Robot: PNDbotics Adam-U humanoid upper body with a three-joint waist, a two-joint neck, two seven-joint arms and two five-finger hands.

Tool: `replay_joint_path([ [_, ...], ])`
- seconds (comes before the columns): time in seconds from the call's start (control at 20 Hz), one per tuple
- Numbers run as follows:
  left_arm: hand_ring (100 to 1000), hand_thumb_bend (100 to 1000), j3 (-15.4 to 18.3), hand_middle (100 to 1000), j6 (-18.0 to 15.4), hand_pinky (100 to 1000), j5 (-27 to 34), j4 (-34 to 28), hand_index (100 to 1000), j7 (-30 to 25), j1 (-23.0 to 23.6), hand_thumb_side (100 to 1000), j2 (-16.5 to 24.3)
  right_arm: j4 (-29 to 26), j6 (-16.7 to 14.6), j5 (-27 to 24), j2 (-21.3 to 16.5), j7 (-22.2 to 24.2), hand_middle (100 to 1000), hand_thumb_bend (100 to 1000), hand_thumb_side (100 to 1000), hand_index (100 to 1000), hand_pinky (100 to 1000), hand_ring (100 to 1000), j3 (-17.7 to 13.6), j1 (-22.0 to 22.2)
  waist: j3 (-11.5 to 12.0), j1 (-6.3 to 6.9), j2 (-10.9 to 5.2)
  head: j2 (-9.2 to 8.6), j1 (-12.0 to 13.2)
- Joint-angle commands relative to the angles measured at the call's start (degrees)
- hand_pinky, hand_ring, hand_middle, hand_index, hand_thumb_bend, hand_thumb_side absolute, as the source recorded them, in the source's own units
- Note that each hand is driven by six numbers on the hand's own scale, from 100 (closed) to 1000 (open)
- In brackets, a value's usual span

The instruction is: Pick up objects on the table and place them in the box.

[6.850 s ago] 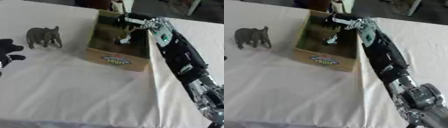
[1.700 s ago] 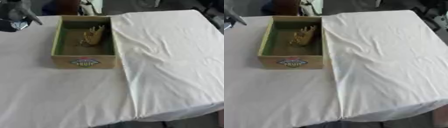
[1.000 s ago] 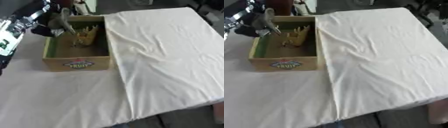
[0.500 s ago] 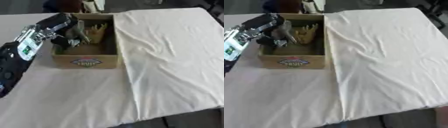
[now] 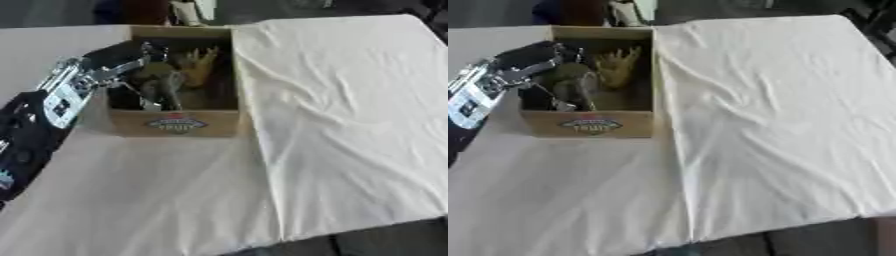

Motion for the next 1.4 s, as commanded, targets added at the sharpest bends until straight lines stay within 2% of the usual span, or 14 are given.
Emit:
replay_joint_path([
  [0.05, 861, 552, 0.6, 793, 2.1, 862, 5.3, -5.4, 842, -1.7, 0.3, 285, 3.8, -1.0, -15.0, 0.4, -1.3, 15.4, 570, 100, 100, 739, 591, 585, -0.9, -0.4, 0.5, 0.05, -1.46, 0.52, -0.7],
  [0.2, 895, 556, 1.4, 841, 4.8, 892, 9.2, -10.7, 878, -3.0, 1.7, 379, 6.0, -1.1, -14.7, 0.6, -1.4, 15.4, 570, 100, 100, 738, 591, 585, -1.2, 0.0, 1.6, 0.21, -1.67, 0.63, -1.2],
  [0.35, 913, 530, 2.7, 876, 6.8, 907, 11.4, -15.6, 910, -3.6, 3.0, 419, 7.9, -1.1, -14.5, 0.7, -1.5, 15.4, 569, 100, 100, 737, 590, 584, -1.4, 0.2, 2.2, 0.30, -1.81, 0.64, -2.0],
  [0.7, 918, 516, 5.2, 880, 9.1, 910, 13.5, -21.0, 914, -4.4, 5.5, 385, 10.6, -0.9, -14.4, 0.9, -1.7, 15.4, 569, 100, 100, 737, 590, 583, -1.7, 0.5, 2.9, 0.27, -1.82, 0.21, -3.3],
  [0.8, 909, 499, 6.3, 863, 9.6, 908, 14.6, -22.3, 903, -3.7, 6.5, 334, 10.8, -0.8, -14.4, 0.9, -1.8, 15.4, 569, 100, 100, 737, 591, 583, -1.9, 0.5, 3.3, 0.13, -1.83, 0.19, -3.5],
  [0.9, 892, 422, 7.9, 827, 10.6, 897, 16.6, -24.5, 881, -2.0, 8.3, 255, 11.0, -0.6, -14.4, 0.9, -1.8, 15.4, 568, 100, 100, 735, 590, 582, -2.1, 0.7, 3.9, 0.00, -1.85, 0.17, -3.7],
  [1.05, 873, 337, 11.1, 797, 13.0, 875, 22.3, -29.4, 857, 1.9, 12.9, 190, 11.0, -0.2, -14.1, 0.9, -2.0, 15.4, 568, 100, 100, 734, 589, 582, -2.8, 1.2, 5.0, -0.09, -1.98, 0.07, -4.1],
  [1.1, 859, 280, 12.4, 775, 13.8, 858, 24.7, -31.5, 837, 3.5, 15.1, 145, 10.7, -0.1, -13.9, 0.8, -2.1, 15.4, 570, 100, 100, 736, 587, 583, -3.2, 1.4, 5.5, -0.10, -2.04, 0.04, -4.3],
  [1.25, 841, 226, 16.7, 748, 15.3, 834, 32.5, -38.6, 812, 9.4, 22.5, 100, 9.4, 0.1, -13.3, 0.2, -2.6, 15.4, 575, 100, 100, 742, 581, 585, -4.5, 2.0, 6.8, -0.21, -2.17, -0.04, -4.8],
  [1.4, 811, 178, 20.7, 715, 13.8, 801, 37.0, -41.4, 784, 14.9, 29.5, 100, 7.1, 0.5, -12.4, -0.7, -2.9, 15.4, 581, 100, 100, 748, 571, 584, -6.0, 2.6, 7.7, -0.25, -2.14, -0.31, -5.0],
])
